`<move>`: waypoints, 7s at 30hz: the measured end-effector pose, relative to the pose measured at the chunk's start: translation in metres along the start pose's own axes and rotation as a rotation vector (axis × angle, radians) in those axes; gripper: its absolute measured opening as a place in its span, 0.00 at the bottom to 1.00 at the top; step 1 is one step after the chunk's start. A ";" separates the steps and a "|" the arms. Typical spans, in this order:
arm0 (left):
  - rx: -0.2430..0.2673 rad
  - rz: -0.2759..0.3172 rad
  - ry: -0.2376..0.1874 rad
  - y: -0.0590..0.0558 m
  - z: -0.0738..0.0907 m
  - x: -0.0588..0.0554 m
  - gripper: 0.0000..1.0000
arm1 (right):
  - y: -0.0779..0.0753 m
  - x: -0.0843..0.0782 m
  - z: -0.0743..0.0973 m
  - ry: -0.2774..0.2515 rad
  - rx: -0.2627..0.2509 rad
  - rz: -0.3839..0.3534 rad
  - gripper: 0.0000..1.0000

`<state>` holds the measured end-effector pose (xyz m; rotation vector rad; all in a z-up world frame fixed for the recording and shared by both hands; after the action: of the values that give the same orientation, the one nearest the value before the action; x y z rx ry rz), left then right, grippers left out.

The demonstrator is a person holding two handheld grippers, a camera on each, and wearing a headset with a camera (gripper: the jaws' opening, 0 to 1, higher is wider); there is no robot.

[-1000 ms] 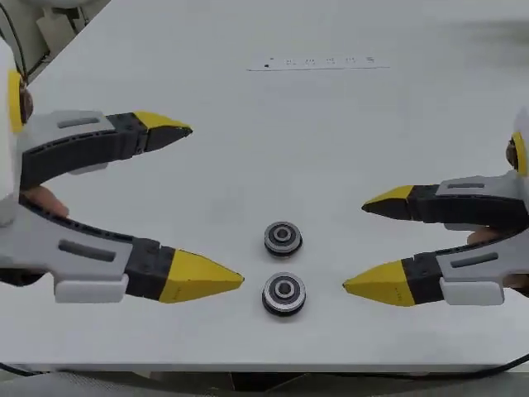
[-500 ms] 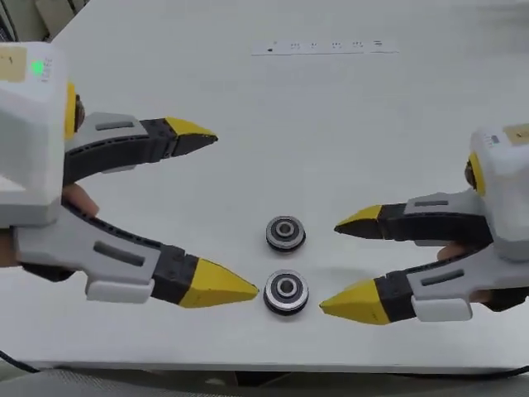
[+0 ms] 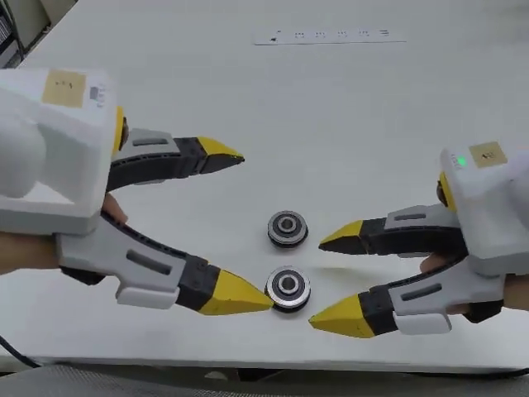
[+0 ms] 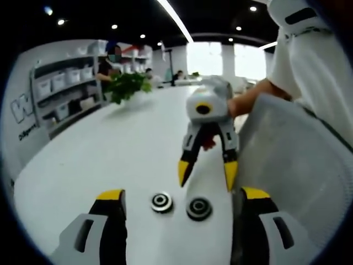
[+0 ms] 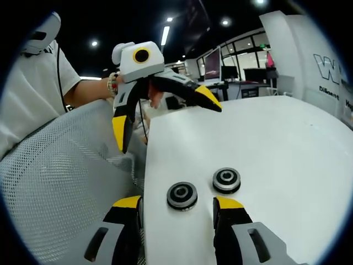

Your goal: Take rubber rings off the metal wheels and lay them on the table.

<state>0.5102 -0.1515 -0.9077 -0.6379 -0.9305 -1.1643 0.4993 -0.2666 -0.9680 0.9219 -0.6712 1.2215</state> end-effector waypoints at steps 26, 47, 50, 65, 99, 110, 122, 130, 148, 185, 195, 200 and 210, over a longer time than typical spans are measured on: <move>-0.075 -0.051 0.013 -0.011 -0.040 -0.031 0.39 | -0.002 -0.012 -0.018 0.022 -0.055 0.060 0.30; -0.094 -0.037 0.037 -0.016 -0.049 -0.048 0.20 | -0.005 -0.014 -0.018 0.019 -0.062 0.055 0.21; -0.105 -0.041 0.036 -0.018 -0.050 -0.049 0.17 | -0.006 -0.015 -0.018 0.020 -0.062 0.051 0.20; -0.113 -0.057 0.037 -0.017 -0.054 -0.052 0.14 | -0.006 -0.019 -0.017 0.054 -0.063 0.089 0.12; -0.101 -0.078 0.032 -0.019 -0.054 -0.049 0.13 | -0.016 -0.016 -0.003 -0.163 -0.020 -0.506 0.00; -0.099 -0.091 0.051 -0.019 -0.054 -0.049 0.13 | -0.011 -0.013 -0.006 -0.177 -0.001 -0.530 0.00; -0.099 -0.086 0.047 -0.019 -0.054 -0.049 0.13 | -0.009 -0.010 -0.009 -0.182 0.020 -0.517 0.00; -0.097 -0.077 0.046 -0.019 -0.054 -0.049 0.13 | -0.008 -0.009 -0.011 -0.187 0.033 -0.487 0.00; -0.087 -0.081 0.047 -0.019 -0.055 -0.049 0.14 | -0.008 -0.008 -0.010 -0.163 0.008 -0.380 0.00; -0.118 -0.060 0.045 -0.010 -0.014 -0.021 0.42 | -0.009 0.020 0.031 -0.194 -0.109 -0.336 0.00; -0.037 -0.076 0.023 0.002 0.023 -0.017 0.51 | -0.006 0.044 0.047 -0.198 -0.158 -0.323 0.00; -0.005 -0.044 -0.003 0.001 0.038 -0.023 0.51 | 0.000 0.054 0.046 -0.206 -0.154 -0.321 0.00; 0.077 0.019 -0.024 -0.002 0.071 -0.043 0.53 | 0.014 0.071 0.026 -0.165 -0.114 -0.285 0.00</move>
<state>0.4842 -0.0730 -0.9107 -0.5987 -0.9831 -1.1013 0.5036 -0.2538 -0.8921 0.9920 -0.7055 0.8534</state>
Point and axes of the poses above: the centre of the closed fingertips' face, and the gripper's own axes: z roughly backward along the fingers, y roughly to its left, x roughly out of its top, the point moved 5 cm from there along z, roughly backward along the fingers, and after that the axes turned 1 degree about -z, right-handed, at the moved point
